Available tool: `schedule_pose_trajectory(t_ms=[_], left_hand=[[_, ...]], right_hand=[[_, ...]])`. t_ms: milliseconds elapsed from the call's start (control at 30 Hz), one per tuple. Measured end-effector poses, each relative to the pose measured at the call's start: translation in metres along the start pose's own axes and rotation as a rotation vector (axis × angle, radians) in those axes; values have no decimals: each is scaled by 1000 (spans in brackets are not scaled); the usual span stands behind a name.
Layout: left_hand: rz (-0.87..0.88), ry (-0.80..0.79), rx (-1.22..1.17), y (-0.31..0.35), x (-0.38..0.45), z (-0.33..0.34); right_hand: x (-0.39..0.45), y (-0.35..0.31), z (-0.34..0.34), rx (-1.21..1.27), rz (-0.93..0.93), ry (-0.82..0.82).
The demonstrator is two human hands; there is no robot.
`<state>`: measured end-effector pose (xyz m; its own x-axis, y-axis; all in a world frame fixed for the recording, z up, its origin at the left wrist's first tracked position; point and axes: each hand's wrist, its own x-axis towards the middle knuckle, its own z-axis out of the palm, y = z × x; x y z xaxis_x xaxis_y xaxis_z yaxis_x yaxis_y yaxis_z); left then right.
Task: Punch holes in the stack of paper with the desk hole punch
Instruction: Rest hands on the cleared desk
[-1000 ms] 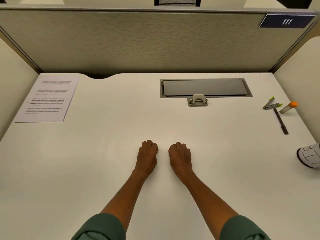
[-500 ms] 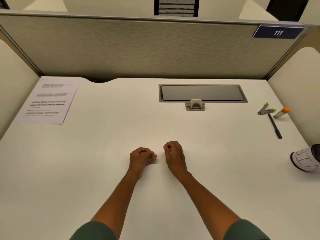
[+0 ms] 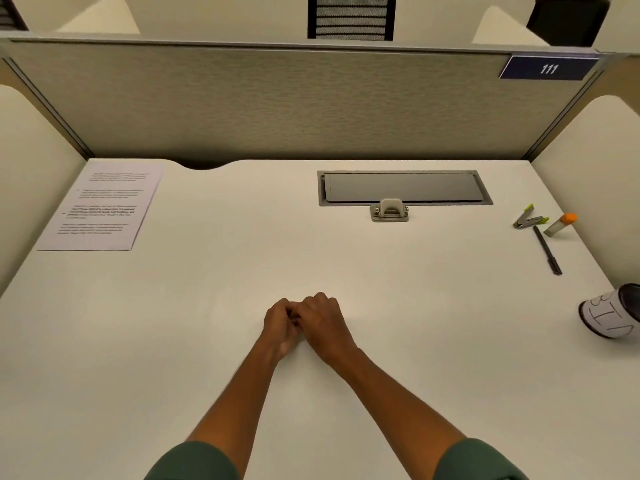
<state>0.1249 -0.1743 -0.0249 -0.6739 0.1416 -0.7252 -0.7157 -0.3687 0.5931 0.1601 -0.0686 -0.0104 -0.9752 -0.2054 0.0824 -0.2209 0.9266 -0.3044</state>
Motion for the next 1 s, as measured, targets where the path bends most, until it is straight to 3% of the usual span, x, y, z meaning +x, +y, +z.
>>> schedule_pose_trajectory(t_ms=[200,400,633,1000], left_hand=[[33,36,10,1,-4,5],[75,93,-38,6,-7,-1],[155,188,-32,14,-6,-29],[147,167,-18,10,-10,-33]], right_hand=[[-7,5,-5,80,34,139],[-12,43,-12,368,423,244],[-23,82,-11,434,573,-14],[-9,67,-6,106,521,-42]])
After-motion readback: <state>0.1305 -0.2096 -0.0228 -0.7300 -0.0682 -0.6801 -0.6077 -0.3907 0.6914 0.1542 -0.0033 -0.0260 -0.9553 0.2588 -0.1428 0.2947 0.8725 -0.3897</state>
